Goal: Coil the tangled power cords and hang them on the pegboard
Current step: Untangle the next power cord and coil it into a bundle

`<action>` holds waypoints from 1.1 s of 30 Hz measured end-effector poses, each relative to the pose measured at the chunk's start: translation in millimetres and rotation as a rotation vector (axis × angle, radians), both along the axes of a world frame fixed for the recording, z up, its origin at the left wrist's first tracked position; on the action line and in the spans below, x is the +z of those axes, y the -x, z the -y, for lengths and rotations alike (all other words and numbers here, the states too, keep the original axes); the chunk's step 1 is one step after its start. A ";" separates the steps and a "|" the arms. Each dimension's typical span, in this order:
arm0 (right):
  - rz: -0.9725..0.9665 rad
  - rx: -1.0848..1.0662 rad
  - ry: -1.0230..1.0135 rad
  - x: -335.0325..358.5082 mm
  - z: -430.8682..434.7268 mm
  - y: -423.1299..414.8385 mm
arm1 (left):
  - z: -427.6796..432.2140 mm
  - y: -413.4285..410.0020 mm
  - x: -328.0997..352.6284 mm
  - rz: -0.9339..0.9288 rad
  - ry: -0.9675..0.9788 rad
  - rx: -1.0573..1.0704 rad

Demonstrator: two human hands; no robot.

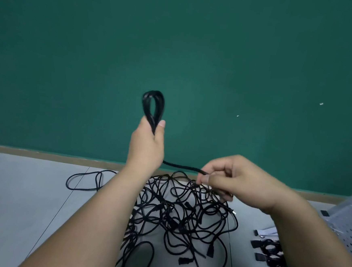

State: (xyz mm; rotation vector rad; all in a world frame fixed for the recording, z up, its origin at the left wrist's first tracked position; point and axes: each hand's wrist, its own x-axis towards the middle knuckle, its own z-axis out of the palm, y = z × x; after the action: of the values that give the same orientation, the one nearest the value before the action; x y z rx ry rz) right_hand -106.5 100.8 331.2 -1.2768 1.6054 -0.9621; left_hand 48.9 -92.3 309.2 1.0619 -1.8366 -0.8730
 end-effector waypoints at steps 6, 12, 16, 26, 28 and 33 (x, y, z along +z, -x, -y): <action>-0.186 -0.409 0.396 0.2 1.9 0.3 | -23.7 9.6 -2.4 0.225 -0.065 -0.469; -0.460 -0.667 0.569 -3.4 9.2 -1.5 | -56.3 23.6 -1.0 0.029 -0.331 -0.749; -0.504 -0.754 0.586 3.6 11.6 -5.0 | -71.5 26.0 1.9 0.156 -0.246 -0.902; 0.150 -0.405 0.035 -17.2 10.1 8.4 | -63.1 19.7 -6.0 -0.165 -0.507 -0.720; 0.141 -0.316 0.016 -18.6 8.5 8.5 | -57.1 18.1 -4.8 -0.199 -0.507 -0.642; 0.325 -0.454 0.310 -2.3 11.7 2.8 | -53.0 18.5 -9.9 -0.138 -0.459 -0.548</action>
State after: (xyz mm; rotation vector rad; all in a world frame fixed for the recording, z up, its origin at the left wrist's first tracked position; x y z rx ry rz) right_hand -109.3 89.1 328.9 -0.8961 1.5524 -1.6626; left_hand 30.4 -39.2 299.3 0.7302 -1.8812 -1.7092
